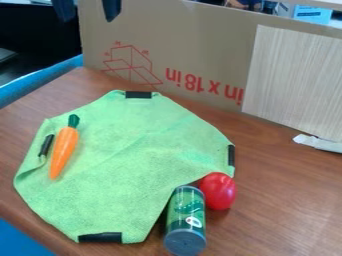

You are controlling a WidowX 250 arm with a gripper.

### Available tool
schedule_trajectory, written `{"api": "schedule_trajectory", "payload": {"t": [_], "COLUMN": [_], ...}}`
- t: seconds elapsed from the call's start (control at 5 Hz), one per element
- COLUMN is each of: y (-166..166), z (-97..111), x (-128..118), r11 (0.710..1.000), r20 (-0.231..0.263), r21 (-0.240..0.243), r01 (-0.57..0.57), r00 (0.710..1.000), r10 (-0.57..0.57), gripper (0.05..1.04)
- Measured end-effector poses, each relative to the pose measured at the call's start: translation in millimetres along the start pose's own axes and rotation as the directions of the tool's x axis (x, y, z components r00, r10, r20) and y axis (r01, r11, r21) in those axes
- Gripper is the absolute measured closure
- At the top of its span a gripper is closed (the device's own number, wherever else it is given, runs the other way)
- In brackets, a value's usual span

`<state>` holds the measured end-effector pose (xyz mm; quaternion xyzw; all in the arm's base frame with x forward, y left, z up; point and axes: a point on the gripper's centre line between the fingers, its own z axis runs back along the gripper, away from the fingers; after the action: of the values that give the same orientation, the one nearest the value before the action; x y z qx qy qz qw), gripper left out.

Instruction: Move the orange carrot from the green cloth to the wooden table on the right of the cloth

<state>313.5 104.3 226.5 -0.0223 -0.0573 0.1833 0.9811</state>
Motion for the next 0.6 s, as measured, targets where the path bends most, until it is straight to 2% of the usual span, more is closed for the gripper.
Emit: {"api": "schedule_trajectory", "payload": {"t": [0.2,0.4,0.6], "y": [1,16,40], "z": [-11,-31,-67], "x": [1,2,-5], "r11": [1.0,1.0,0.998], "r20": [-0.031,-0.036,-0.032], "r21": [0.001,0.019,0.059], "r01": [-0.001,-0.01,0.008], "r00": [1.0,0.999,0.999], "r10": [0.001,0.011,-0.006], "gripper": [0.083,0.083,0.083]}}
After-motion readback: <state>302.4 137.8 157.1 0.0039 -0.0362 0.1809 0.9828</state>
